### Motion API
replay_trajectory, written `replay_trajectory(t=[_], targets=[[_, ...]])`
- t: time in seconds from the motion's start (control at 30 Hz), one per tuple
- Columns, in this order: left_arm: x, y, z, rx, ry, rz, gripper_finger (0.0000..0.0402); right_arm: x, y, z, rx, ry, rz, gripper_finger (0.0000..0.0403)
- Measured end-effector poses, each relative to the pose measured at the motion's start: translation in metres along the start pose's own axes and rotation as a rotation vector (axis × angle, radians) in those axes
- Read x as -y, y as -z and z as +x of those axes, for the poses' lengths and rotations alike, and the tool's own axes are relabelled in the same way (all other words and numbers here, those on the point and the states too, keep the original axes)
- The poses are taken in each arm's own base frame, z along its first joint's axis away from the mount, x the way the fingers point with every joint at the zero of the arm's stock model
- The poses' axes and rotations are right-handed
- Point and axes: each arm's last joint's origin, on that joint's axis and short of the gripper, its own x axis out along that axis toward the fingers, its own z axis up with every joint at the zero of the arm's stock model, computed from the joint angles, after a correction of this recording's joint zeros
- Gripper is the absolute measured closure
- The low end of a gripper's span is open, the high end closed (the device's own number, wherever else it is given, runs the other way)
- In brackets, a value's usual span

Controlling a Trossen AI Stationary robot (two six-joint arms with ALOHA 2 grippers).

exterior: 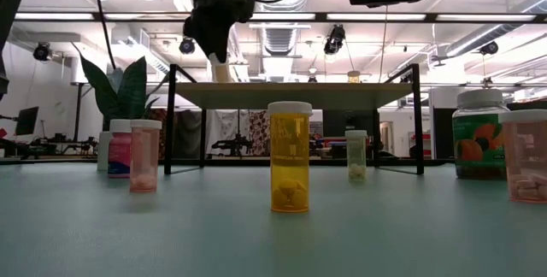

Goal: Pick and place medicine bottles onto shelf by color
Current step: Put the top white pill bottle on the shelf

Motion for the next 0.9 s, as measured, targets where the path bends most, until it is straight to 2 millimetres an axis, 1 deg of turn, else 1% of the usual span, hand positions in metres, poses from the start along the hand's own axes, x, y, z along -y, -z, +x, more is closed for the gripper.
replay_trajectory(t=[0.27, 0.33, 0.43, 0.63, 0.7, 0.8, 0.9], targets=[[0.0003, -0.0004, -0.0013, 0.002, 0.011, 0.003, 0.0264, -0.0001, 0.0001, 0.0, 0.0, -0.001, 0.021, 0.0394], [0.0003, -0.0005, -0.0013, 0.002, 0.013, 0.005, 0.0259, -0.0001, 0.0002, 0.0, -0.001, -0.001, 0.027, 0.0394], [0.0004, -0.0005, -0.0013, 0.002, 0.014, 0.009, 0.0237, -0.0001, 0.0003, 0.0, -0.002, -0.001, 0.027, 0.0394], [0.0003, -0.0007, -0.0015, 0.004, 0.014, 0.026, 0.0171, 0.0003, -0.0007, 0.0, 0.008, 0.003, 0.027, 0.0394], [-0.0005, -0.0009, -0.0015, 0.004, 0.013, 0.034, 0.0155, 0.0003, -0.0006, 0.0, 0.007, 0.003, 0.026, 0.0394], [-0.0007, -0.0005, -0.0022, 0.005, 0.014, 0.058, 0.0143, 0.0002, -0.0005, 0.0001, 0.007, 0.003, 0.027, 0.0394], [-0.0016, 0.0017, -0.008, 0.02, 0.016, 0.091, 0.0141, 0.0002, -0.0005, 0.0001, 0.007, 0.003, 0.031, 0.0394]])
